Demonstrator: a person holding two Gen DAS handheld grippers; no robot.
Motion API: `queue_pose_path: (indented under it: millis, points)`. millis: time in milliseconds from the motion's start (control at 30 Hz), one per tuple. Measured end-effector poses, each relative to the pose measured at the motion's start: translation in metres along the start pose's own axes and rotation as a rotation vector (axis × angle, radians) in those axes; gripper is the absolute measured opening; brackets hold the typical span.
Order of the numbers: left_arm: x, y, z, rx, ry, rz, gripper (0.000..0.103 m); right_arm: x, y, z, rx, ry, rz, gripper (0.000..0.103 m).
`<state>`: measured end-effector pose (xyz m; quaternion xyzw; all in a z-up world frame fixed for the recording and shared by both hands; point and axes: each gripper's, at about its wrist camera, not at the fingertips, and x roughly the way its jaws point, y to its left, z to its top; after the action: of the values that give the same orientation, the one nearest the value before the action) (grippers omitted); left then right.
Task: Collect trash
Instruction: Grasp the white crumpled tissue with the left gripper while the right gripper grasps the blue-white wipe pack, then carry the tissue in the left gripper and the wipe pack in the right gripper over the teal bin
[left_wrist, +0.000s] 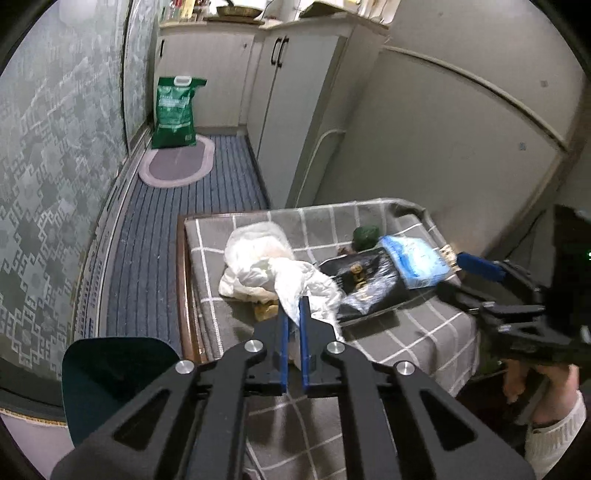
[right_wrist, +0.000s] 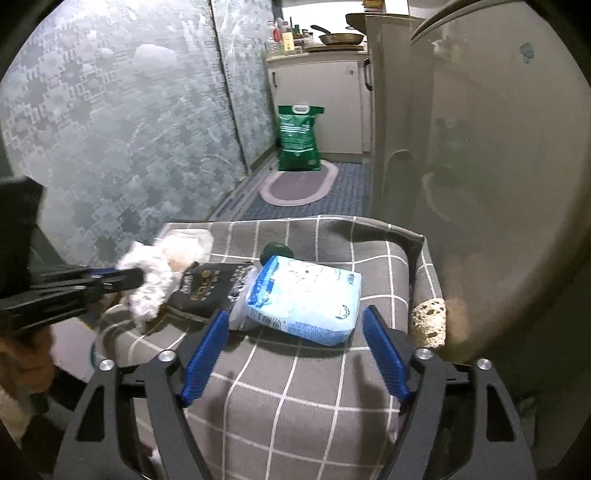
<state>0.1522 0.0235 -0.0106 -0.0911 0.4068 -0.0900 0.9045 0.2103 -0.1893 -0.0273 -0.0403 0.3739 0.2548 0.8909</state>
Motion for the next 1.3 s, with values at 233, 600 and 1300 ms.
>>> queue_pose_path:
  millis: [233,600,1300]
  points:
    - [-0.032,-0.004,-0.003,0.027,-0.077,-0.048,0.006,0.016,0.005,0.002,0.005,-0.022,-0.069,0.083]
    - [-0.059,0.002,-0.012,0.054,-0.117,-0.074,0.006,0.027,0.014,0.005,-0.005,-0.027,-0.138,0.083]
    - [-0.093,0.035,-0.03,0.044,-0.157,-0.036,0.006,0.049,0.015,0.011,0.04,0.004,-0.215,0.074]
